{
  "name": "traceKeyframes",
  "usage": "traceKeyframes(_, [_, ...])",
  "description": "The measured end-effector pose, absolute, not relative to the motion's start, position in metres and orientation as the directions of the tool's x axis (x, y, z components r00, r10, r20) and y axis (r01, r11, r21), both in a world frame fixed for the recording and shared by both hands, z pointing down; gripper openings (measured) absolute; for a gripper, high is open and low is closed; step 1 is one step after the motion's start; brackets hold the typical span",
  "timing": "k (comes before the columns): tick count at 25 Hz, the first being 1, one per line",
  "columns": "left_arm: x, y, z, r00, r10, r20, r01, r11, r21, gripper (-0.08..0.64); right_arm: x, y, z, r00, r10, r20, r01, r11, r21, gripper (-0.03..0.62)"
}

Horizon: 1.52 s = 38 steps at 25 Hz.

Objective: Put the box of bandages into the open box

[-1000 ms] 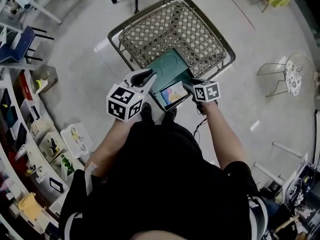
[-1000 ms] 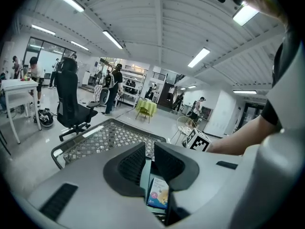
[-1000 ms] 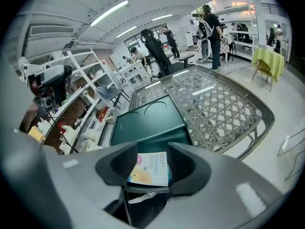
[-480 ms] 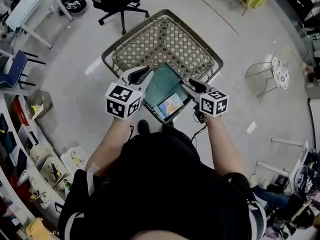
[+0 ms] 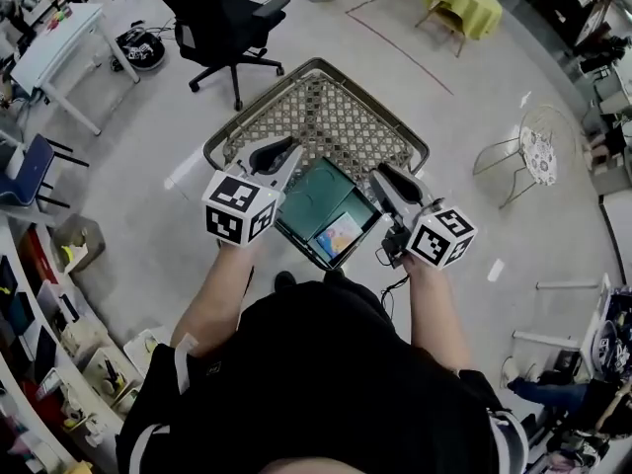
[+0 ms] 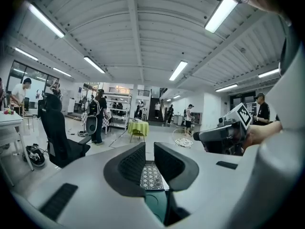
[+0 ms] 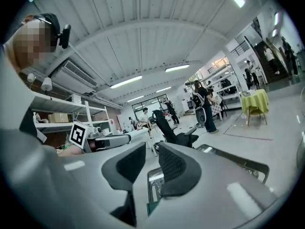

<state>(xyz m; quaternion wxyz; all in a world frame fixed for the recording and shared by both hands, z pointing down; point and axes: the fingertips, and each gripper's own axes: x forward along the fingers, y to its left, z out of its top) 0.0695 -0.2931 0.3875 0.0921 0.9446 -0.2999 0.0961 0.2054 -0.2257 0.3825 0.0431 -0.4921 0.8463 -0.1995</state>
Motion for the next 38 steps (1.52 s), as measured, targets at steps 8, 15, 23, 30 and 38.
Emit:
traceKeyframes(8, [0.064,-0.286,0.338,0.797,-0.575,0.185,-0.592,-0.804,0.053,0.060,0.213,-0.204,0.296,-0.533,-0.841,-0.093,-0.772,0.529,-0.354,0.011])
traceKeyframes(15, [0.070,-0.269,0.329,0.761,-0.628,0.163,-0.642,-0.765,0.047,0.060,0.234,-0.179,0.283,-0.514,-0.853,-0.092,-0.823,0.520,-0.229,0.009])
traceKeyframes(23, [0.071,-0.254,0.333,0.723,-0.673,0.152,-0.686,-0.726,0.047,0.022,0.251,-0.163,0.300,-0.513,-0.856,-0.068,-0.827,0.513,-0.228,0.008])
traceKeyframes(30, [0.081,-0.245,0.342,0.720,-0.671,0.176,-0.688,-0.724,0.054,0.008,0.266,-0.153,0.312,-0.499,-0.865,-0.053,-0.831,0.495,-0.254,0.008])
traceKeyframes(38, [0.088,-0.240,0.349,0.723,-0.664,0.188,-0.684,-0.726,0.066,0.008,0.275,-0.147,0.319,-0.490,-0.870,-0.048,-0.833,0.484,-0.268,0.008])
